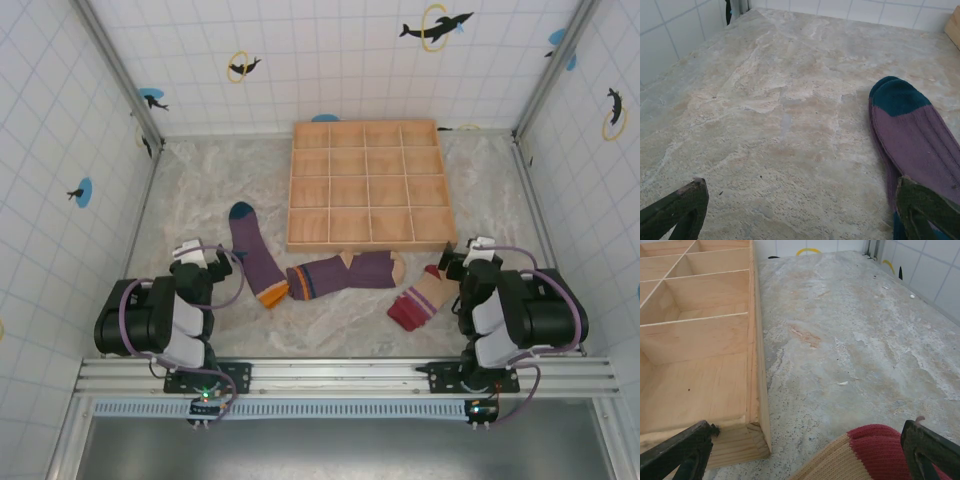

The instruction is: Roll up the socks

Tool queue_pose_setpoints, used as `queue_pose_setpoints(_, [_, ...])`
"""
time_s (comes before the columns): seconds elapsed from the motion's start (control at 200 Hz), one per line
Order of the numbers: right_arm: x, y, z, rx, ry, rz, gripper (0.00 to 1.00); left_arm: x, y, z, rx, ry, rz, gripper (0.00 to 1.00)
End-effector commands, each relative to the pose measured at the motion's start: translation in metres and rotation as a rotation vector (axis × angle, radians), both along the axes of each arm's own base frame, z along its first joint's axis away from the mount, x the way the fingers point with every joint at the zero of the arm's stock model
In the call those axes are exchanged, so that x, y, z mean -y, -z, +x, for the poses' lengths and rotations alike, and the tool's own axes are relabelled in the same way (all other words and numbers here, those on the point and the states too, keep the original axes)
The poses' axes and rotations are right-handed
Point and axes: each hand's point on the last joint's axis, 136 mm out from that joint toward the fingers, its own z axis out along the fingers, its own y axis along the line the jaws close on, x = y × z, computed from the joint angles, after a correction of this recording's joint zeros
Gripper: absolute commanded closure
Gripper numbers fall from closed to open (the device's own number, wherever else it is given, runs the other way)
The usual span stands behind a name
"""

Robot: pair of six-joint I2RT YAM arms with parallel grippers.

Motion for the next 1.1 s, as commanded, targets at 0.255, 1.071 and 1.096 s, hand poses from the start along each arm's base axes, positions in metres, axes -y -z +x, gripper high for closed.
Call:
queue_pose_setpoints(0.255, [0.002,0.002,-0.004,-0.005,0.006,-0.002,0.00,0.001,-0.002,0.000,0.011,0.009,0.021,0.02])
queue_pose_setpoints(1.071, [-0.004,-0.036,0.002,-0.157,0.149,0.043,0.00,0.021,-0.056,0.058,-0.274,-0.040,-0.291,0.10])
queue_pose_setpoints(1.096, [-0.008,-0.040,0.001,-0.167,0.151,0.049,0.00,0.026,-0.061,0.058,-0.294,-0.031,-0.321,0.10])
